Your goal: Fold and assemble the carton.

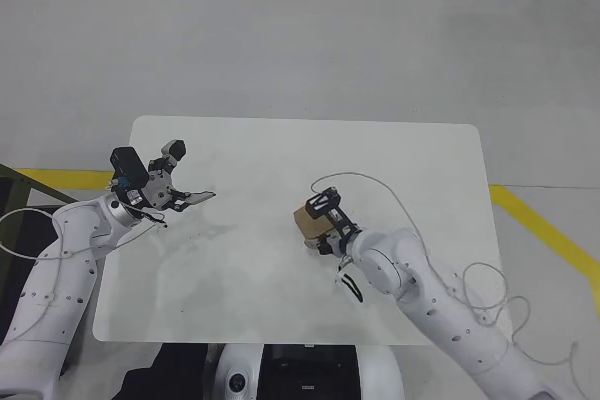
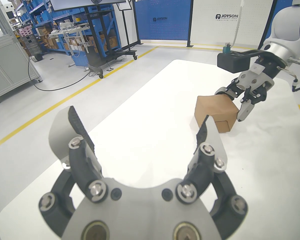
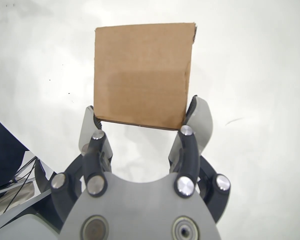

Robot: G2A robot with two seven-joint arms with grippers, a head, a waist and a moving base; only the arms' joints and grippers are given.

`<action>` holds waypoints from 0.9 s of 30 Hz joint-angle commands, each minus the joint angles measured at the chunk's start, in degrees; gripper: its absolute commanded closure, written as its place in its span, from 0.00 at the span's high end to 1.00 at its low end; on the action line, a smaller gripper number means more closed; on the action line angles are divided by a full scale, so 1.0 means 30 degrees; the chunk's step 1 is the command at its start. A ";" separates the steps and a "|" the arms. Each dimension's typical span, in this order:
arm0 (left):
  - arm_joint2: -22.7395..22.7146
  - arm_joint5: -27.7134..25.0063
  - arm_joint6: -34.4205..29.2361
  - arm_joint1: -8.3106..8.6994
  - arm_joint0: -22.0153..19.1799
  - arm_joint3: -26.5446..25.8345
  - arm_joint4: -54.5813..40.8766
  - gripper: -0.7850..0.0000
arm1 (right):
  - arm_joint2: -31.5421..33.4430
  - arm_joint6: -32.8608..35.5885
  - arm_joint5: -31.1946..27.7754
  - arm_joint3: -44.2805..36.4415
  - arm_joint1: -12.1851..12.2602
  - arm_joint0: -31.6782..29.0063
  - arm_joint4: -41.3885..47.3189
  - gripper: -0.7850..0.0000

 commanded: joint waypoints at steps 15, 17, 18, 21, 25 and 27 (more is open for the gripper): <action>0.0000 0.0000 0.0000 0.0000 0.0000 0.0000 0.0000 1.00 | 0.1563 -0.1511 -0.0605 -0.3933 0.0288 -0.2049 -0.0584 1.00; 0.0000 0.0000 0.0000 0.0000 0.0000 0.0000 0.0000 1.00 | 0.2384 -0.2327 -0.0818 -0.4715 0.0432 -0.2742 -0.0299 1.00; 0.0000 0.0000 0.0000 0.0000 0.0000 0.0000 0.0000 1.00 | 0.2886 -0.2803 -0.0899 -0.5010 0.0509 -0.3070 -0.0220 1.00; 0.0000 0.0000 0.0000 0.0000 0.0000 0.0000 0.0000 1.00 | 0.4370 -0.3684 -0.1339 -0.5510 0.0722 -0.3925 0.0357 1.00; 0.0000 0.0000 0.0000 0.0000 0.0000 0.0000 0.0000 1.00 | 0.6055 -0.5093 -0.1424 -0.6042 0.0899 -0.4848 0.0866 1.00; 0.0000 0.0000 0.0000 0.0000 0.0000 0.0000 0.0000 1.00 | 0.6742 -0.5925 -0.1434 -0.6126 0.0949 -0.5270 0.1175 1.00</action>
